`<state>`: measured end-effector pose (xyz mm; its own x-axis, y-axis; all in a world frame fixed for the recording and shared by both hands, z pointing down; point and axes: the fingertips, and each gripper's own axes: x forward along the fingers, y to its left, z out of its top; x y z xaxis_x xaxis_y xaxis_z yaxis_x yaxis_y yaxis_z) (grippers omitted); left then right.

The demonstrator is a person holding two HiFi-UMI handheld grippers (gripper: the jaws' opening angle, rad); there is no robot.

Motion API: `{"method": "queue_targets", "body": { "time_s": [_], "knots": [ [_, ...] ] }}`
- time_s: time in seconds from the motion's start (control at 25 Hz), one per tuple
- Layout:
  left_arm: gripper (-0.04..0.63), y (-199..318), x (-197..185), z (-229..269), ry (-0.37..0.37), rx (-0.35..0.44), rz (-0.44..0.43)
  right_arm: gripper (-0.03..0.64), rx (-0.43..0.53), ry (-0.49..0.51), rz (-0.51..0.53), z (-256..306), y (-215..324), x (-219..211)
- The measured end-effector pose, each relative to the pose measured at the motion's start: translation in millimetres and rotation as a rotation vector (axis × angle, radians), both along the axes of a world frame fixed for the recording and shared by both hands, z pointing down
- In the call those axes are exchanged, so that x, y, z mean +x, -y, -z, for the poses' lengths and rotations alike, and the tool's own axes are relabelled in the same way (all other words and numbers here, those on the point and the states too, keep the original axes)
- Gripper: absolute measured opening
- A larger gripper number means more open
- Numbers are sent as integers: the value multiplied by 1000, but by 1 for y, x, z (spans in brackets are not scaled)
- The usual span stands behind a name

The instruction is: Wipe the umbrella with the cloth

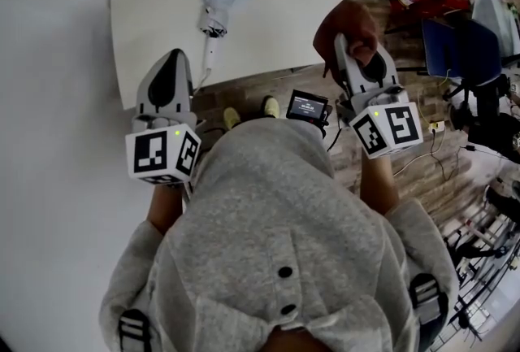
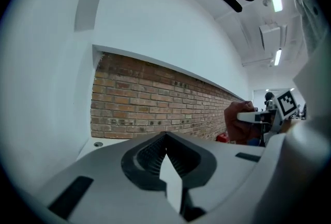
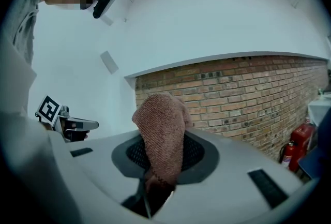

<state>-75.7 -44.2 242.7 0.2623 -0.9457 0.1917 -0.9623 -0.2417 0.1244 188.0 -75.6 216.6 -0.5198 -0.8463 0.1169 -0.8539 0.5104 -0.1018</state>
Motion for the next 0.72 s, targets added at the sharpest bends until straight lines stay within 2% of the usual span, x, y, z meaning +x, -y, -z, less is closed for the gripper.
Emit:
{"method": "queue_targets", "body": {
  "time_s": [0.72],
  "knots": [
    [15, 31, 10, -5, -5, -11, -14, 100, 3, -31, 14, -13, 27, 0]
  ]
}}
